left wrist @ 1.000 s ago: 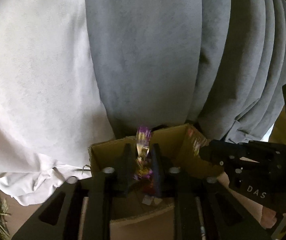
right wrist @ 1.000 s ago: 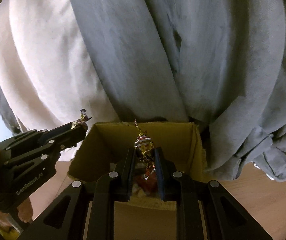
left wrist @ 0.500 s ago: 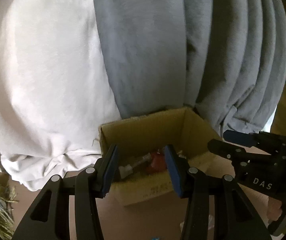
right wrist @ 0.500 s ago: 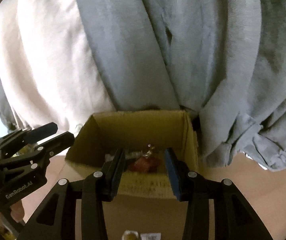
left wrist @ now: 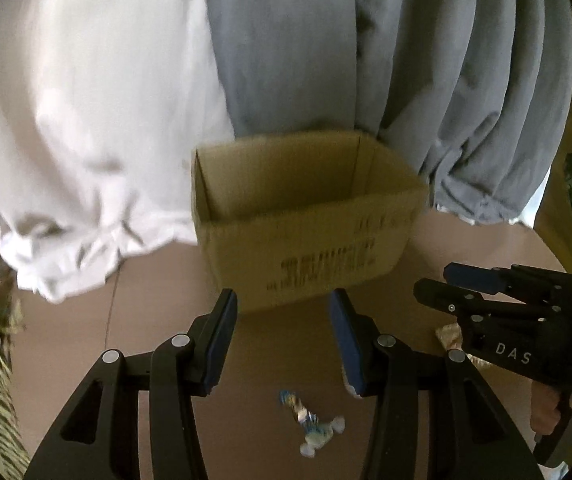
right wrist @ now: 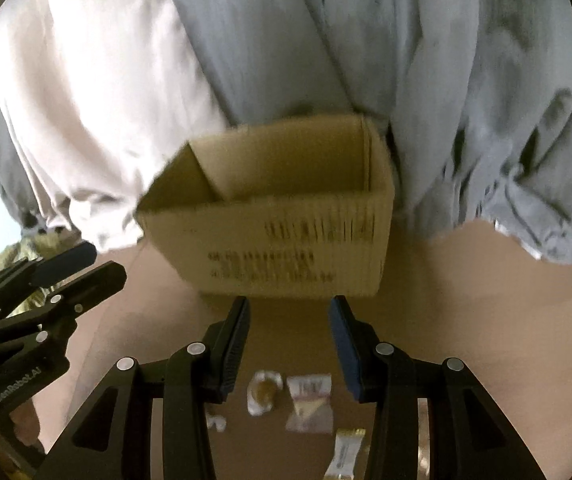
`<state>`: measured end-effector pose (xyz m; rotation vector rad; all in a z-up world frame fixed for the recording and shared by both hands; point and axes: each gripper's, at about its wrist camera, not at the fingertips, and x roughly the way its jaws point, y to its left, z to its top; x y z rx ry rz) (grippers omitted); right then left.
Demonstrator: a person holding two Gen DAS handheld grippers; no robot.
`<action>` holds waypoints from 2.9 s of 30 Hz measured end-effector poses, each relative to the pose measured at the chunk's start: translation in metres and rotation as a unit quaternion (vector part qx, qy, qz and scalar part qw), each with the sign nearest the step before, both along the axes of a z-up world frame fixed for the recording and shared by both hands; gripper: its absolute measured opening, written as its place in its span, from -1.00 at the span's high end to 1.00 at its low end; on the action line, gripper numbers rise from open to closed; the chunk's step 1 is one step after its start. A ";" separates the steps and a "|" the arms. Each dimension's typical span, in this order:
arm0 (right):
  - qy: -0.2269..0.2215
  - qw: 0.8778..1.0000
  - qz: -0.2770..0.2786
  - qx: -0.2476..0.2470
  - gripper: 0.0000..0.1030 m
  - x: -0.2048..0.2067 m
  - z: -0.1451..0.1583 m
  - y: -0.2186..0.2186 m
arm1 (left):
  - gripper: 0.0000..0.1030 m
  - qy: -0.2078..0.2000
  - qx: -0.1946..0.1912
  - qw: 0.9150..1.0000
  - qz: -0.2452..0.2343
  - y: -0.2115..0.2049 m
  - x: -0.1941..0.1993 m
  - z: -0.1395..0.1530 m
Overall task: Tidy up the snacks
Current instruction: 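Move both tools back to the remaining snacks on the table, then grasp the blue foil candy with the left tool while the right tool grasps the white-red packet, then carry both snacks over the box and open both tools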
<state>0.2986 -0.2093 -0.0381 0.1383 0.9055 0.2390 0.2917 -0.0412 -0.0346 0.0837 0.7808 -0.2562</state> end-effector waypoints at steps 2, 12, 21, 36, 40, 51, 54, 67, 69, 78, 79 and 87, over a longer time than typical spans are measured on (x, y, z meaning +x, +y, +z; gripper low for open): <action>0.016 1.000 0.002 -0.002 0.18 -0.004 -0.011 0.000 | 0.09 0.012 0.004 1.000 0.006 0.000 -0.005 -0.011; 0.085 0.996 0.016 -0.011 0.18 -0.019 -0.057 0.002 | 0.09 0.076 0.008 0.997 0.010 0.002 -0.019 -0.057; 0.120 0.992 0.028 -0.022 0.18 -0.025 -0.085 0.005 | 0.09 0.131 -0.007 0.991 0.009 0.004 -0.021 -0.090; 0.142 0.989 0.022 -0.027 0.18 -0.013 -0.108 0.002 | 0.13 0.183 -0.022 0.983 0.007 -0.001 -0.005 -0.123; 0.145 0.989 0.021 -0.028 0.18 -0.009 -0.111 0.002 | 0.25 0.185 -0.025 0.982 0.005 -0.002 0.000 -0.126; 0.145 0.989 0.023 -0.029 0.31 -0.006 -0.114 0.003 | 0.61 0.198 -0.025 0.980 -0.001 -0.004 0.008 -0.133; 0.141 0.989 0.018 -0.030 0.33 -0.008 -0.114 0.003 | 0.61 0.194 -0.024 0.981 -0.002 -0.004 0.007 -0.132; 0.084 0.996 0.007 -0.028 0.34 -0.026 -0.076 0.002 | 0.62 0.142 -0.038 0.989 -0.015 -0.005 -0.005 -0.097; 0.074 0.997 0.008 -0.025 0.34 -0.029 -0.067 0.003 | 0.62 0.131 -0.040 0.990 -0.019 -0.006 -0.007 -0.088; 0.033 0.999 0.009 -0.013 0.34 -0.034 -0.033 0.005 | 0.62 0.077 -0.046 0.996 -0.027 -0.003 -0.016 -0.047; 0.028 0.999 0.008 -0.012 0.33 -0.035 -0.029 0.005 | 0.62 0.067 -0.046 0.996 -0.029 -0.003 -0.018 -0.040; -0.022 1.000 -0.004 -0.008 0.34 -0.039 0.007 0.000 | 0.62 0.004 -0.044 0.998 -0.038 -0.004 -0.025 0.000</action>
